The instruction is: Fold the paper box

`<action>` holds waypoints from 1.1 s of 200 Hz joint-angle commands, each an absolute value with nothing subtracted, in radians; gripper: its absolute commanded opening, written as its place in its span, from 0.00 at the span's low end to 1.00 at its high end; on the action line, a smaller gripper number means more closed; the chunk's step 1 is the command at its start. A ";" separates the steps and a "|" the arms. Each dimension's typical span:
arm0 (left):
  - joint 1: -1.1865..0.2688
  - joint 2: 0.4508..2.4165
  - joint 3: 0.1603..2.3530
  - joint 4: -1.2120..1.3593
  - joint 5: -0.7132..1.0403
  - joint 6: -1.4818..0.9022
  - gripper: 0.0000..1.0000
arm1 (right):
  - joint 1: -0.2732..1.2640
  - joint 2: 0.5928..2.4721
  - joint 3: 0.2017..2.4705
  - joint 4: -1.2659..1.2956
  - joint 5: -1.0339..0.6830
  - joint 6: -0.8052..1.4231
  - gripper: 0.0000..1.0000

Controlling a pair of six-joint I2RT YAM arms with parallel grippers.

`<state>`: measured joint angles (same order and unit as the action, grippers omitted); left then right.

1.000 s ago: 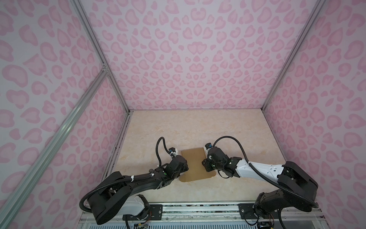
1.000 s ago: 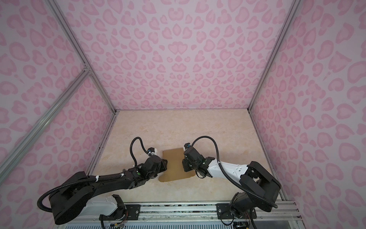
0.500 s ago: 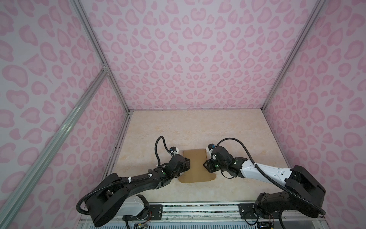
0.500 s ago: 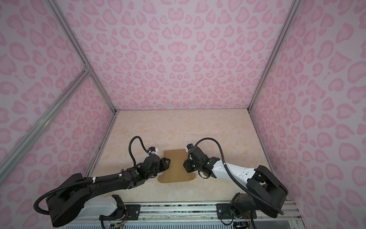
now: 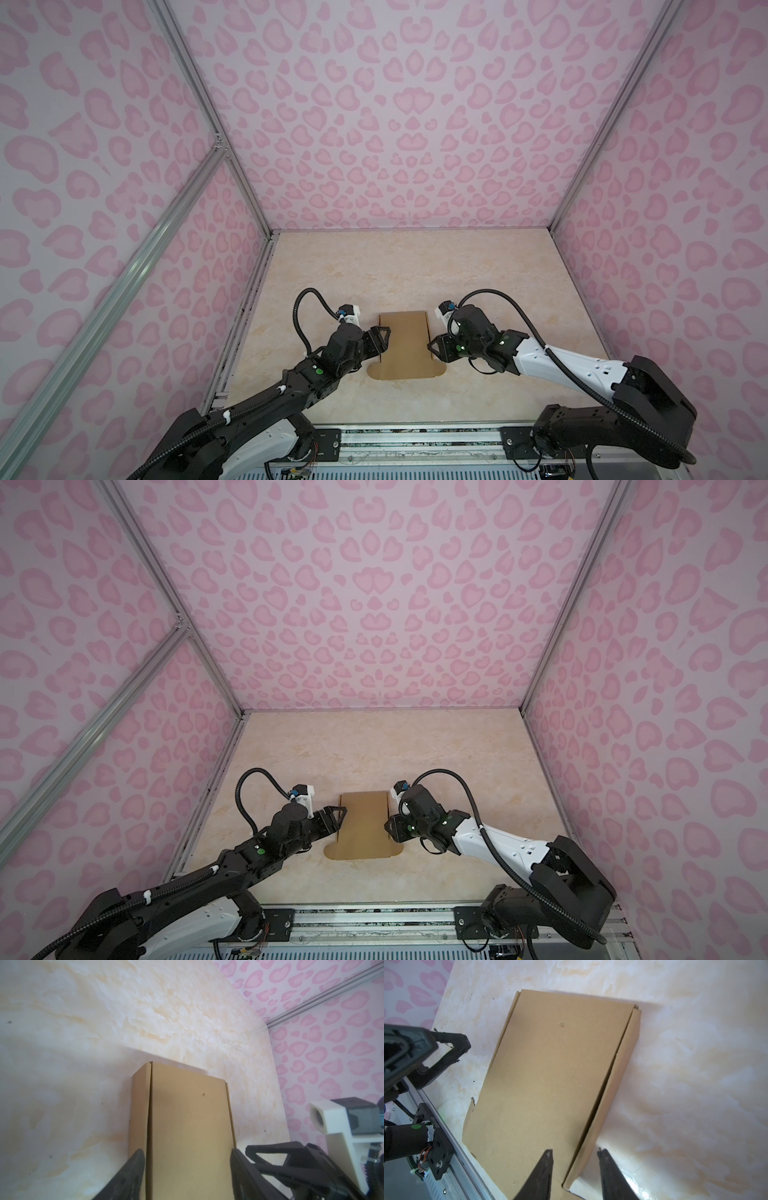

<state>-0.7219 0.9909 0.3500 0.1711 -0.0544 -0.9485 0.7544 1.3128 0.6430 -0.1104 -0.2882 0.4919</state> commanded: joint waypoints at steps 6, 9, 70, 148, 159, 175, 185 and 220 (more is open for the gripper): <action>-0.720 0.939 0.310 0.109 -0.045 -0.955 0.68 | 0.743 1.300 0.635 -0.134 -0.294 0.484 0.40; -0.720 0.928 0.302 0.099 -0.052 -0.955 0.68 | 0.740 1.297 0.635 -0.134 -0.292 0.483 0.41; -0.657 0.710 0.226 -0.037 -0.081 -0.931 0.73 | 0.675 1.275 0.626 -0.132 -0.319 0.469 0.37; -0.438 0.834 0.314 -0.133 0.135 -0.852 0.63 | 0.563 1.365 0.653 -0.122 -0.391 0.450 0.30; -0.433 0.879 0.340 -0.147 0.143 -0.837 0.62 | 0.558 1.390 0.653 -0.101 -0.382 0.453 0.29; -0.430 0.953 0.362 -0.132 0.172 -0.831 0.58 | 0.549 1.427 0.659 -0.083 -0.390 0.458 0.30; -0.430 1.005 0.370 -0.112 0.194 -0.835 0.55 | 0.549 1.445 0.662 -0.068 -0.389 0.462 0.29; -0.430 1.130 0.397 -0.096 0.212 -0.817 0.51 | 0.559 1.487 0.655 -0.020 -0.397 0.478 0.29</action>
